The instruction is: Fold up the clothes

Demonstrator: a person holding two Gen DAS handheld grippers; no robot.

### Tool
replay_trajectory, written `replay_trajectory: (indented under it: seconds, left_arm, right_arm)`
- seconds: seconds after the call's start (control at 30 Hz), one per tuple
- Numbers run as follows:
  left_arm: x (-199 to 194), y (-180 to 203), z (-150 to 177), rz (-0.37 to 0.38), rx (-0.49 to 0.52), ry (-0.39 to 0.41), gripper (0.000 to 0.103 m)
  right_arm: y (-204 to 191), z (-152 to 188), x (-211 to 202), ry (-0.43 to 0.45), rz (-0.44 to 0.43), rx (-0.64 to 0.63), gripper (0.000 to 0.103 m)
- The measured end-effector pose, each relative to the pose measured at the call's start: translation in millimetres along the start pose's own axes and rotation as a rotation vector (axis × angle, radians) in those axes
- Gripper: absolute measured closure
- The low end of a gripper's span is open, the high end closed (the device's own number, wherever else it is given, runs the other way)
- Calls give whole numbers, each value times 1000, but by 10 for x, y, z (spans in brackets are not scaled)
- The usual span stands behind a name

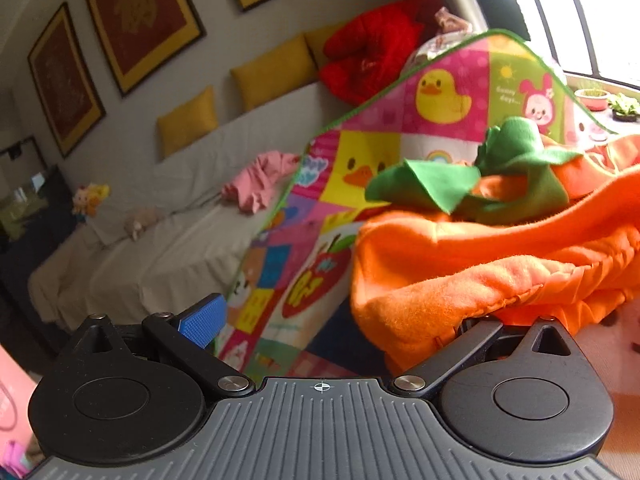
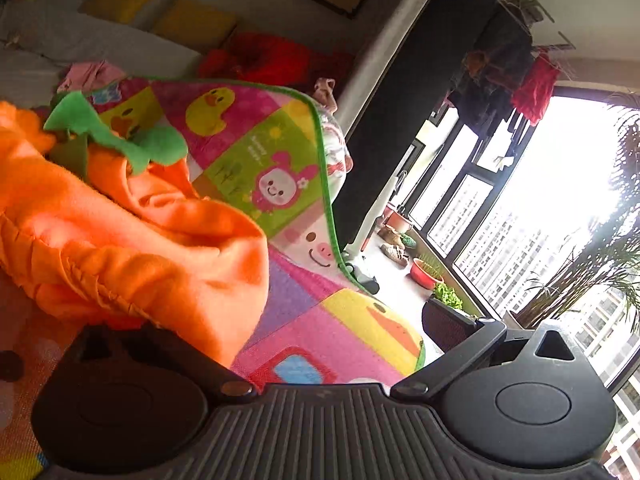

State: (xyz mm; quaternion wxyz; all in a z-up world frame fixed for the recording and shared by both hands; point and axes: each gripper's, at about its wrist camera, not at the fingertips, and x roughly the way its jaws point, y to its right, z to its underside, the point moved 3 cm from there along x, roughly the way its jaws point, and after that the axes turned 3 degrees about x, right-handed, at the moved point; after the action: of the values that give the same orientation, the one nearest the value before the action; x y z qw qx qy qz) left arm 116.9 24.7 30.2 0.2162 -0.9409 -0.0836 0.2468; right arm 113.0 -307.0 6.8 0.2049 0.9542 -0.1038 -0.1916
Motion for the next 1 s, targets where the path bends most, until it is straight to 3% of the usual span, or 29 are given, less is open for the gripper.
replay_trajectory:
  seconds: [0.17,0.33,0.43,0.5,0.63,0.73,0.87,1.0]
  left_arm:
    - [-632,16,89,77,70,70,0]
    - [-771,311,242,234,91,11,0]
    - [-752,380,329,308,56,-45,0]
    - [-762,337,375,364,16,-76,0]
    - [-788,181,324,463,-89,-83,0]
    - [-775,121,213,521,-173,-57,0]
    - [-682,115,72,569,-272,-28,0]
    - [-410,244,83,639,-350,-80,0]
  right_arm:
    - [301,76,-513,-14,-72,42,0]
    - [158,530,-635,-150,-194,-11,0]
    - [28,752,-725,-196,-301,-37,0]
    - [80,780,-862,-175,-403,-26,0]
    - [284,591,-1018,-129,-506,68,0]
    - [364,327,-835,-142,-558,240,0]
    - [189,161,-383,-273,-725,509,0]
    - [-239,150,-100,-379,-794,519,0]
